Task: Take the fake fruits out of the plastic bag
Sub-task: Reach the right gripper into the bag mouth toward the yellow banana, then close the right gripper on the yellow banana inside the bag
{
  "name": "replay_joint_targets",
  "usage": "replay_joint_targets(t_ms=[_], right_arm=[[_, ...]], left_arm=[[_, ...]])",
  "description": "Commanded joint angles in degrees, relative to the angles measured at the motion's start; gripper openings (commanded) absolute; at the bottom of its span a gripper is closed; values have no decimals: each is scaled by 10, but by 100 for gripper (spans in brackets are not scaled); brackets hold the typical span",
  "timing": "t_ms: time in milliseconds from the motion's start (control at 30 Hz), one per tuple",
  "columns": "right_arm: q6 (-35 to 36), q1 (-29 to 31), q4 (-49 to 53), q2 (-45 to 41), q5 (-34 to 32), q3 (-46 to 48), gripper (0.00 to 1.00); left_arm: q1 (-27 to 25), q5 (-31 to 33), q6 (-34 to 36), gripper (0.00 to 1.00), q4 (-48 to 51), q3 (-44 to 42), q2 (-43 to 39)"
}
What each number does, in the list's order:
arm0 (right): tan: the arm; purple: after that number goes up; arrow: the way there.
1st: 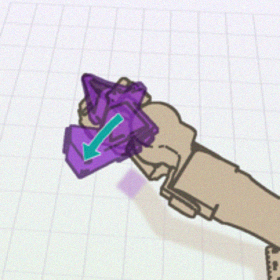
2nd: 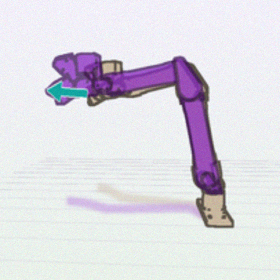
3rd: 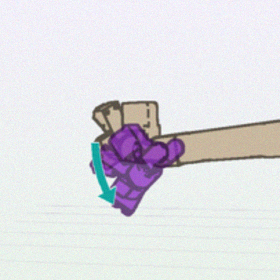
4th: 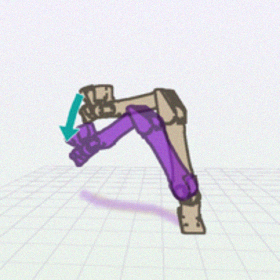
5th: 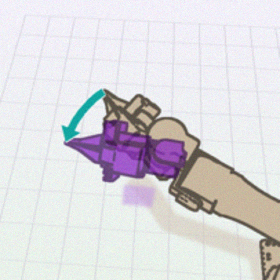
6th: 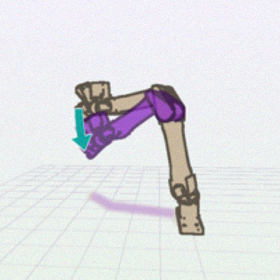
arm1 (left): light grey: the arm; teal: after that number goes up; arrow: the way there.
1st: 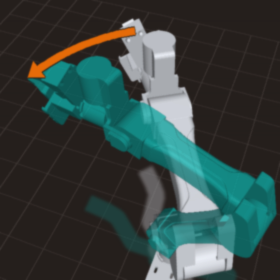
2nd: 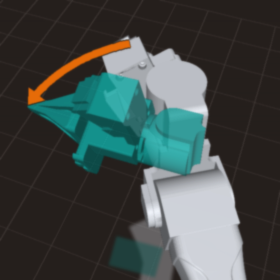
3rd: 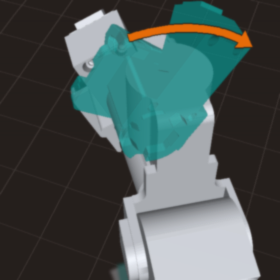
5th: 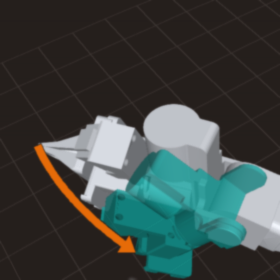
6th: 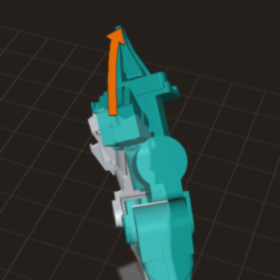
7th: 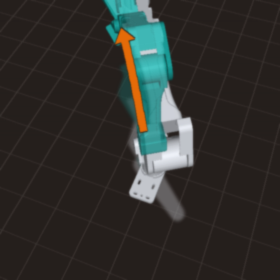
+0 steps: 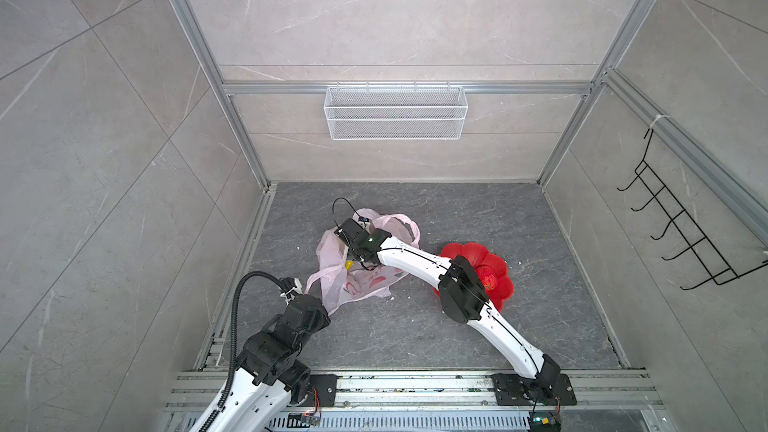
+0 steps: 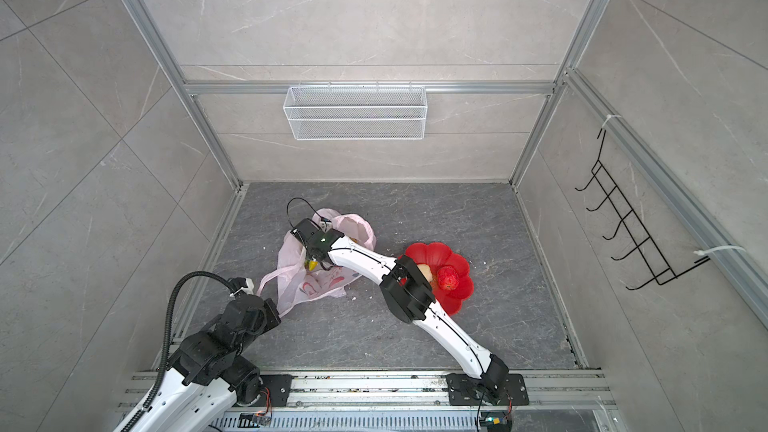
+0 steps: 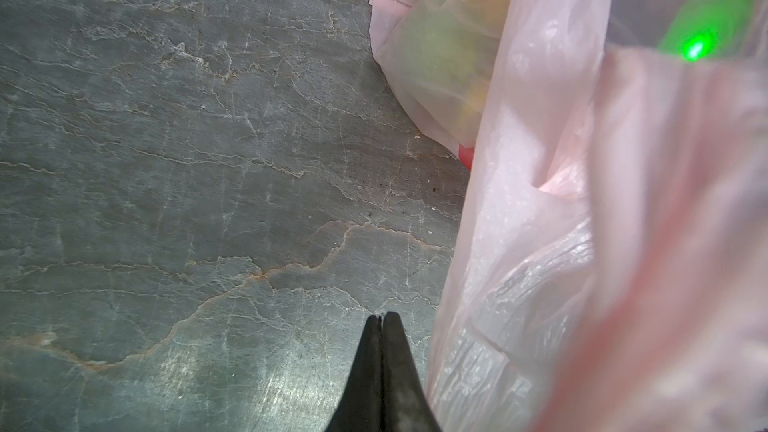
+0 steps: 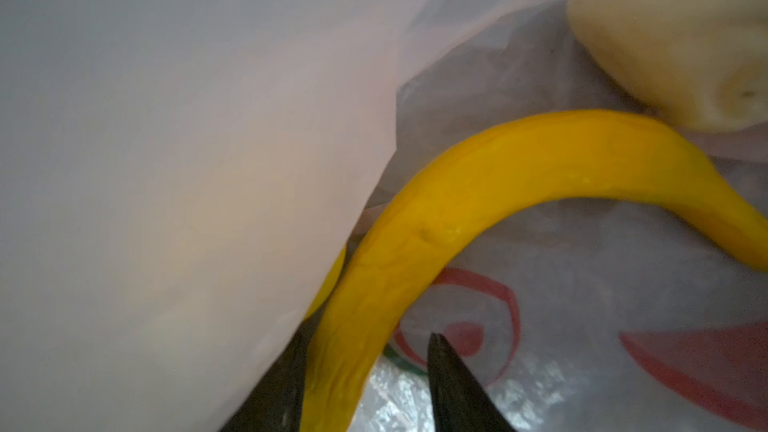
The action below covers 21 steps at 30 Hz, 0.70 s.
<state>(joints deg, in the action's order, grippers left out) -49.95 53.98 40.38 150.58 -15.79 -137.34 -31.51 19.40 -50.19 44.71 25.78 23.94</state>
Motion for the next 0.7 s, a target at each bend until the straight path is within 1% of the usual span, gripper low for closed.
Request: replay_joint_targets(t_ms=[0, 200, 267, 400, 500, 567, 667], right_arm=[[1, 3, 65, 31, -19, -39, 49], [1, 4, 77, 41, -30, -54, 49], [0, 4, 89, 47, -33, -67, 51], [-3, 3, 106, 61, -32, -88, 51], [-5, 3, 108, 60, -32, -86, 45], [-2, 4, 110, 55, -35, -84, 39], [5, 3, 111, 44, -41, -77, 31]], left_arm=[[-1, -1, -3, 0, -6, -1, -7], [-1, -1, -3, 0, -5, -4, -13], [-1, 0, -3, 0, -6, -3, -13], [-1, 0, -3, 0, -6, -4, -13], [-1, -1, -3, 0, -6, -5, -14], [-1, 0, -3, 0, -6, -4, -14], [-1, 0, -6, 0, -7, -3, -15]])
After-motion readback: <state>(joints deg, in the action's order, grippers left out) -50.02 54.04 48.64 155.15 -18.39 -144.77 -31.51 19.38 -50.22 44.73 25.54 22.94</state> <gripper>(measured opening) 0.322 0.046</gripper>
